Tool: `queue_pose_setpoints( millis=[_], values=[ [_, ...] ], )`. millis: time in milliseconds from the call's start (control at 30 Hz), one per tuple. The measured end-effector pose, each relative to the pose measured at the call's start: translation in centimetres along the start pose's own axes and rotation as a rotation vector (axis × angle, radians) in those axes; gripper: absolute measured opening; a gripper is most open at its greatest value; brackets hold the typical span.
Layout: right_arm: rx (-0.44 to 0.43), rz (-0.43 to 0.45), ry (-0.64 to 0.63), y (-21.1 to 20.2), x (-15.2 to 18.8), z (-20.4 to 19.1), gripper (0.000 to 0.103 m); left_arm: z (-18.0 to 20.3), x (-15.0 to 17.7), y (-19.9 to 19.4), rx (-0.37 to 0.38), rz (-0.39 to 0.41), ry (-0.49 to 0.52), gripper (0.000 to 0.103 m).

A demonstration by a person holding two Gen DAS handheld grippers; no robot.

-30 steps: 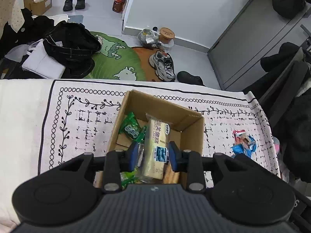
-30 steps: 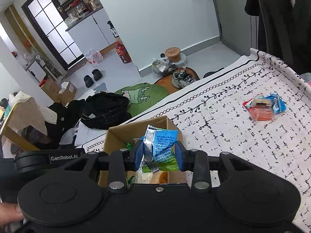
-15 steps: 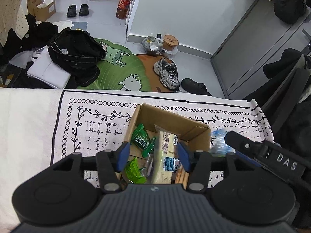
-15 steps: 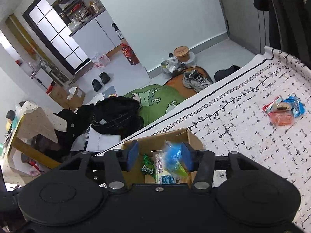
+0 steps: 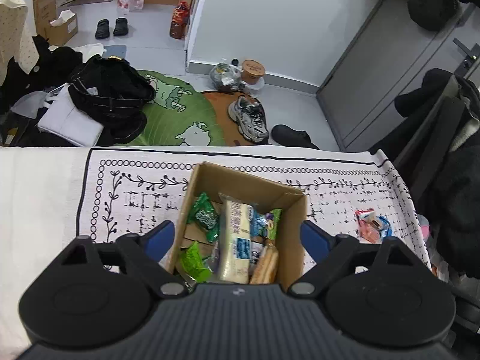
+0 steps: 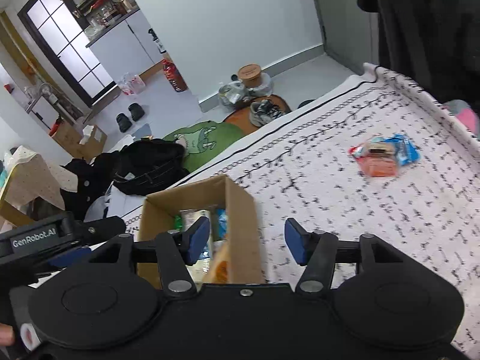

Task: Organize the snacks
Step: 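Move both open grippers back toward the last snacks on the cloth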

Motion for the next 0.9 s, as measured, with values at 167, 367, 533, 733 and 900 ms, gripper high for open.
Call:
queue_pose_setpoints(
  millis=[167,367,533,733,900],
  values=[
    [0.012,0.023,0.017,-1.5,-0.1,1.9,0.069,1.2,0.5,-0.4,0.008,-0.003,0.023,0.093],
    [0.027,0.052,0.015,-2.9,-0.3,4.0,0.081,2.6,1.0,-0.8,0.014,0.008,0.044,0.102],
    [0.036,0.079,0.008,-3.8,-0.3,5.7,0.093,4.0,1.2,-1.2,0.022,0.025,0.067,0.103],
    [0.058,0.115,0.015,-4.6,-1.0,8.3,0.1,5.6,1.5,-1.0,0.039,0.048,0.09,0.103],
    [0.08,0.136,0.005,-5.1,-1.7,10.2,0.103,7.2,1.6,-0.5,0.056,0.052,0.099,0.103]
  ],
)
Point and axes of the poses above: each gripper's, at about its wrist camera, not at the fingertips, and y roughly the way its jaws point, z to its right, x to its underside, the point moved 1 cm from there along y, roughly the way its jaws point, and after that the axes turned 4 degrees about y, right-handed, at the moved point
